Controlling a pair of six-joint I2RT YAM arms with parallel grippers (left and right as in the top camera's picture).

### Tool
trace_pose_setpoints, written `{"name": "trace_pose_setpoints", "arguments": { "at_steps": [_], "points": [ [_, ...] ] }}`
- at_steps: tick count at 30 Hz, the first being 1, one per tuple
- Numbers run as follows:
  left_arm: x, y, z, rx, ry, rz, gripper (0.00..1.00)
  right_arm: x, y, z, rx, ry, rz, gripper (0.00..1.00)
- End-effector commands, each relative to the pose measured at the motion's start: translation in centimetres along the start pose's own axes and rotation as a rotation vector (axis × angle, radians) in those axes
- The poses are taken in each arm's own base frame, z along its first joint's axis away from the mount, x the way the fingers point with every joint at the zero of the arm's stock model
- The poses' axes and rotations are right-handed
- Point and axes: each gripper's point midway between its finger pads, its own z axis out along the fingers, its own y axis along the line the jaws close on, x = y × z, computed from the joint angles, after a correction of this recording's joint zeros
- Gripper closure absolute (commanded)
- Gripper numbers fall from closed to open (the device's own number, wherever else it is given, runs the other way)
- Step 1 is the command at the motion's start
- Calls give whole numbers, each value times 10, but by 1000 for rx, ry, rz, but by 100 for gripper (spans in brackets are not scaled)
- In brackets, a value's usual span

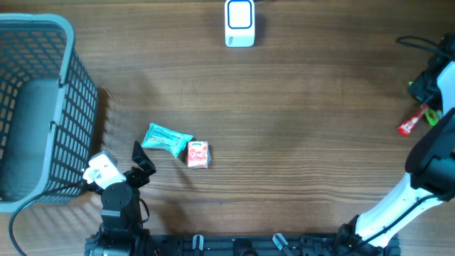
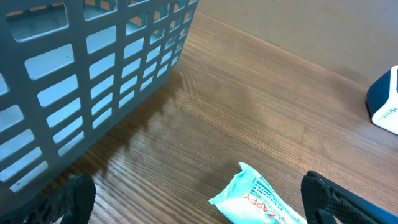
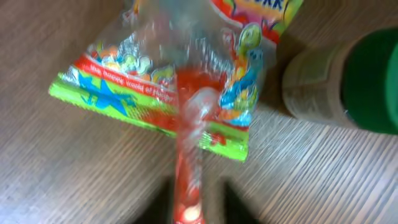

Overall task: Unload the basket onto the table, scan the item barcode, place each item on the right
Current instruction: 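Carry the Nescafe stick right and drop it beside the Haribo bag, then reach the right gripper over and grasp the white-red box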

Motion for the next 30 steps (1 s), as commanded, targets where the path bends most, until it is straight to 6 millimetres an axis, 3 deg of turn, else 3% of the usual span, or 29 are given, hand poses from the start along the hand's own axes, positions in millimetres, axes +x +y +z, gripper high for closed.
{"name": "trace_pose_setpoints", "arguments": {
  "at_steps": [1, 3, 4, 7, 9, 11, 13, 15, 16, 17, 21, 22, 24, 26, 30],
  "points": [
    [-1, 1, 0, -6, -9, -3, 0, -41, 26, -71, -168, -135, -17, 0],
    [-1, 1, 0, -6, -9, -3, 0, -41, 67, -131, -398, -154, -50, 1],
    [-1, 1, 0, -6, -9, -2, 0, -26, 100, -175, -583, -130, -72, 0],
    [-1, 1, 0, -6, -9, -3, 0, 56, 193, -280, -1061, 46, -261, 0],
    [-1, 1, 0, -6, -9, -3, 0, 129, 237, -309, -1163, 180, -432, 0],
    [-1, 1, 0, -6, -9, -3, 0, 192, 264, -313, -1163, 236, -610, 1],
    [-1, 1, 0, -6, -9, -3, 0, 276, 285, -307, -1212, 151, -1072, 0],
    [-1, 1, 0, -6, -9, -3, 0, 327, 288, -289, -1190, 47, -1410, 0],
    [-1, 1, 0, -6, -9, -3, 0, 342, 295, -271, -1094, -67, -1552, 0],
    [-1, 1, 0, -6, -9, -2, 0, 350, 300, -264, -1051, -102, -1576, 0],
    [-1, 1, 0, -6, -9, -3, 0, 421, 316, -280, -1291, -150, -1692, 0],
    [-1, 1, 0, -6, -9, -3, 0, 429, 319, -279, -1310, -178, -1705, 1],
    [-1, 1, 0, -6, -9, -2, 0, 442, 327, -269, -1331, -214, -1734, 11],
    [-1, 1, 0, -6, -9, -2, 0, 450, 335, -251, -1319, -185, -1742, 12],
    [-1, 1, 0, -6, -9, -3, 0, 466, 335, -242, -1376, -99, -1748, 22]
  ]
}}
